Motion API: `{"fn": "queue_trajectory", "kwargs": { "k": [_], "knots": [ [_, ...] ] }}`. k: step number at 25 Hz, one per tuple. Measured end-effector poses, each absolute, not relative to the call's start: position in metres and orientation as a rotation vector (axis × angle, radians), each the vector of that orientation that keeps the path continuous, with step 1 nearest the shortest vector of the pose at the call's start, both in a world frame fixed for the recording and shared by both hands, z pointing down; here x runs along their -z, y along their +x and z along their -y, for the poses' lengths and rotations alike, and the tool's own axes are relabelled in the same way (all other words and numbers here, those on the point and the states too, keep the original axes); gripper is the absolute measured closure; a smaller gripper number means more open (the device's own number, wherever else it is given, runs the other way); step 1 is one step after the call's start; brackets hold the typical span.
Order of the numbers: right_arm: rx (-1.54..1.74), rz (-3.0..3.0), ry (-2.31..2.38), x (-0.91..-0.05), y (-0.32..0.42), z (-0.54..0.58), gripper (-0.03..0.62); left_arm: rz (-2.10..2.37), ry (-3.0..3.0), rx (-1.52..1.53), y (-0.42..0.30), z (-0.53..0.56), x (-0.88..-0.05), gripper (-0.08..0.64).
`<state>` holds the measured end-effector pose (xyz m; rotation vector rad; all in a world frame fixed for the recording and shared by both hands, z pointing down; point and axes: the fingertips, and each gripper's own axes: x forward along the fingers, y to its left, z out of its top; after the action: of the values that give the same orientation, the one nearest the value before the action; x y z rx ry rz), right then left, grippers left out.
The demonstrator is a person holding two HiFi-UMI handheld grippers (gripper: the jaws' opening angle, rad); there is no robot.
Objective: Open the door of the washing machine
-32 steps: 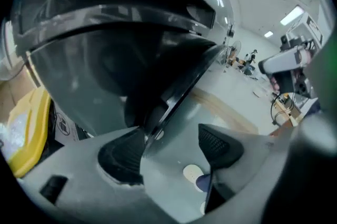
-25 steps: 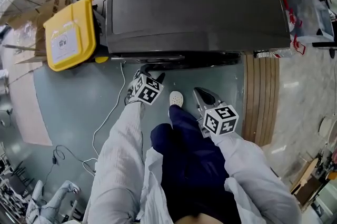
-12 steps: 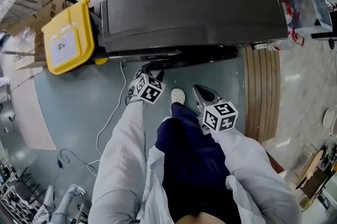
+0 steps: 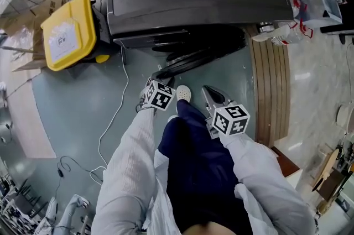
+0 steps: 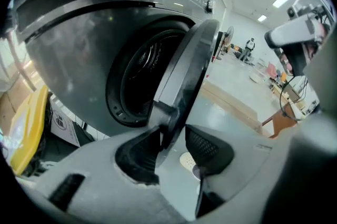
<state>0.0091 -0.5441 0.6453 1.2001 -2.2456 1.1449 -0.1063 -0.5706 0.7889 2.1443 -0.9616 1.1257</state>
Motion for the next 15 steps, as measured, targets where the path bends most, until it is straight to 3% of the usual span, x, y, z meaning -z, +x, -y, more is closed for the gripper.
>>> {"fn": "queue_trajectory", "kwargs": {
  "k": [15],
  "knots": [
    [-1.152, 2.183, 1.372, -0.638, 0.071, 0.435, 0.584, 0.969, 2.101, -0.887, -0.051, 0.473, -0.787, 0.438]
  ]
}}
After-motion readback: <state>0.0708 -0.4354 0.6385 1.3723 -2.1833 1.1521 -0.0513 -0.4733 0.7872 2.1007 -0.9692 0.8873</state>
